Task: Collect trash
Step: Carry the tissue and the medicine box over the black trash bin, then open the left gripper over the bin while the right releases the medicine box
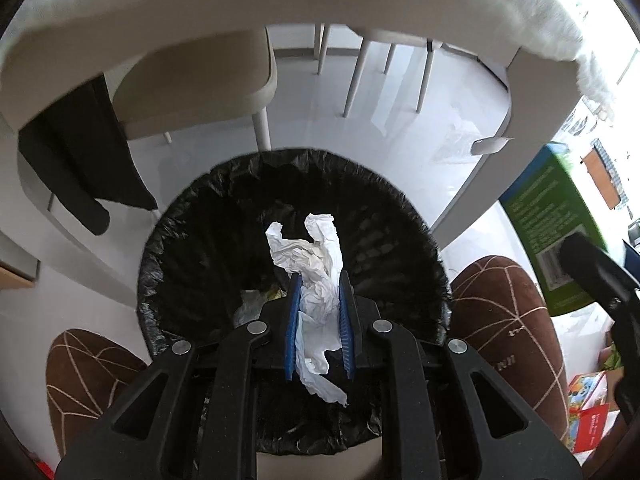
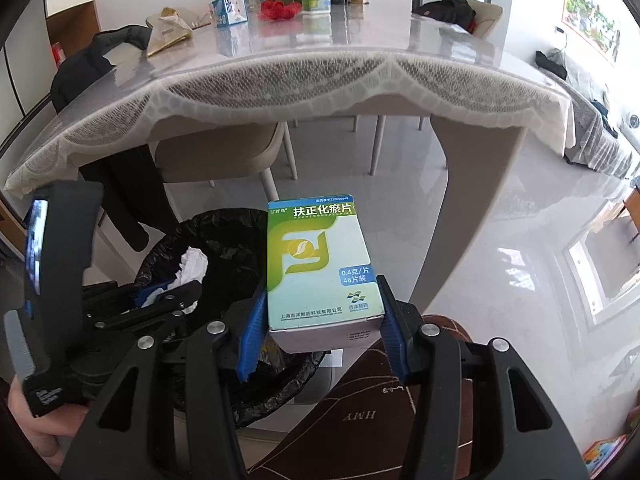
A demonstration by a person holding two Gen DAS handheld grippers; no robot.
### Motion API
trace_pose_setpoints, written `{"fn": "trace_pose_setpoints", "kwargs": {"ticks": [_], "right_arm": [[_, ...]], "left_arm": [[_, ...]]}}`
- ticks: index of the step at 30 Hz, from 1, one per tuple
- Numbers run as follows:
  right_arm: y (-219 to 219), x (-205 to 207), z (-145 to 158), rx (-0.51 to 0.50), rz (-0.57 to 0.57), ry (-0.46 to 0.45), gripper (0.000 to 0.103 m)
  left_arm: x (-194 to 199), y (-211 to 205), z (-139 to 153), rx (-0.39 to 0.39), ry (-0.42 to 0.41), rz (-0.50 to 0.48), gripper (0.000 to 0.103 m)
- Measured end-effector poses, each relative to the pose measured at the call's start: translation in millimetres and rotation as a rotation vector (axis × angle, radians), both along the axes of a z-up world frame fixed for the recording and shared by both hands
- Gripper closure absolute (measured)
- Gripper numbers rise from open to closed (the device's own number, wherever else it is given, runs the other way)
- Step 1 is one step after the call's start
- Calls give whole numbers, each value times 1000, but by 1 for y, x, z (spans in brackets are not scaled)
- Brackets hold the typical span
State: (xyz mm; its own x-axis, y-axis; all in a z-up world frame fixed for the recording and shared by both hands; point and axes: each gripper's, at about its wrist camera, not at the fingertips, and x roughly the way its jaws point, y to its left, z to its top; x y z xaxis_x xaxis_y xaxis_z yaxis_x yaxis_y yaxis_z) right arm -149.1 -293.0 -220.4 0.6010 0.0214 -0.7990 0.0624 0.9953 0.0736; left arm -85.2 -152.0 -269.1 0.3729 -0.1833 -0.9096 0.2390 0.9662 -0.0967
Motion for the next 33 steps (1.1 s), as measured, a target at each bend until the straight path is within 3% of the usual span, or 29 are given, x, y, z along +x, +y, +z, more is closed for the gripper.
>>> {"fn": "trace_pose_setpoints", "kwargs": {"ticks": [12,14,16,20,22,25,30,33], "right_arm": [[9,9,-24,4,8,42,56],[9,11,-29,6,6,55,56],[9,15,-36,14,6,71,56],[13,23,-50,30,8,103,55],[17,26,-56,33,14,115,55],[23,32,-65,39,23,134,55],[40,40,-79,49,47,157,55],[51,42,-84,57,63,162,55]], "left_arm": [[6,3,-43,32,34,13,83],[8,4,-50,34,43,18,77],[12,7,-58,41,51,28,59],[13,17,-61,39,46,53,36],[12,21,-58,49,36,58,20],[8,28,-51,67,12,61,9],[1,47,-35,112,-27,82,6],[0,65,-31,118,-9,110,6]]}}
